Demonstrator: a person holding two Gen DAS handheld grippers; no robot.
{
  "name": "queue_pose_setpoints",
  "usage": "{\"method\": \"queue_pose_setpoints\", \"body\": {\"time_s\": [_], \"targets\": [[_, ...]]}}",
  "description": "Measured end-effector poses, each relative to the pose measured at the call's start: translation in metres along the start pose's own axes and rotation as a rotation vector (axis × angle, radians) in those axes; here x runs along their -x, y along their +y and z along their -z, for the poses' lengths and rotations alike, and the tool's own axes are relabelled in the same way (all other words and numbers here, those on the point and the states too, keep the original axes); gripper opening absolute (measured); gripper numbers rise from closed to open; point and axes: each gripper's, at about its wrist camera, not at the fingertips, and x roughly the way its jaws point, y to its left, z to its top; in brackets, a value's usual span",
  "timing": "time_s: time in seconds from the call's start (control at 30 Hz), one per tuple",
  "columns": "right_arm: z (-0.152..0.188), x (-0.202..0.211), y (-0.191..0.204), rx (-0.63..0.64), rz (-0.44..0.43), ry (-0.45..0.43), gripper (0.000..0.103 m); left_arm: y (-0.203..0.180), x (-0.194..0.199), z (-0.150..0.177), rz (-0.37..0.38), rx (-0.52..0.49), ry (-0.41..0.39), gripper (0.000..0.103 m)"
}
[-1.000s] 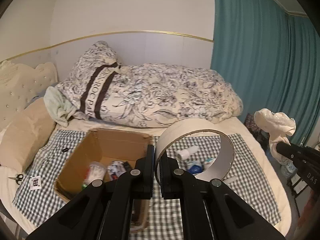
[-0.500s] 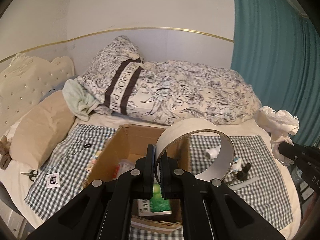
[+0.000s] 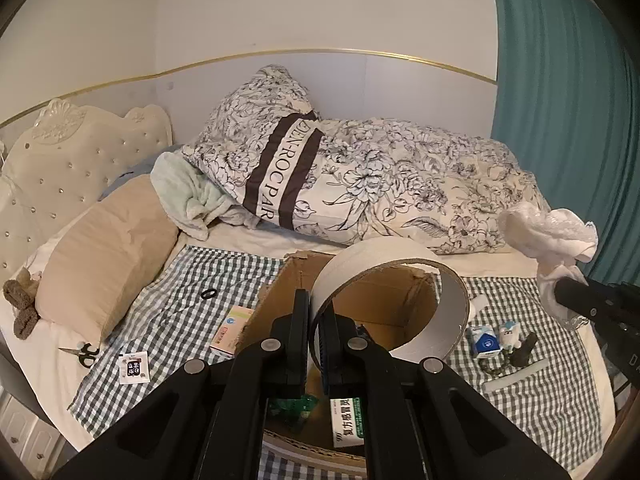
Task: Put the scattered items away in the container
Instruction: 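Lower the tape roll and lace cloth into the box and open both tools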
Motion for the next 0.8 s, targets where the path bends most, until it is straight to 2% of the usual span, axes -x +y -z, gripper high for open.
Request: {"method": "queue_pose_setpoints", "body": {"time_s": [0.8], "targets": [[0.01, -0.119, 0.024, 0.039, -0.097, 0.167, 0.012, 0.031, -0.105, 0.028, -0.05, 0.021, 0.169, 0.004]]}}
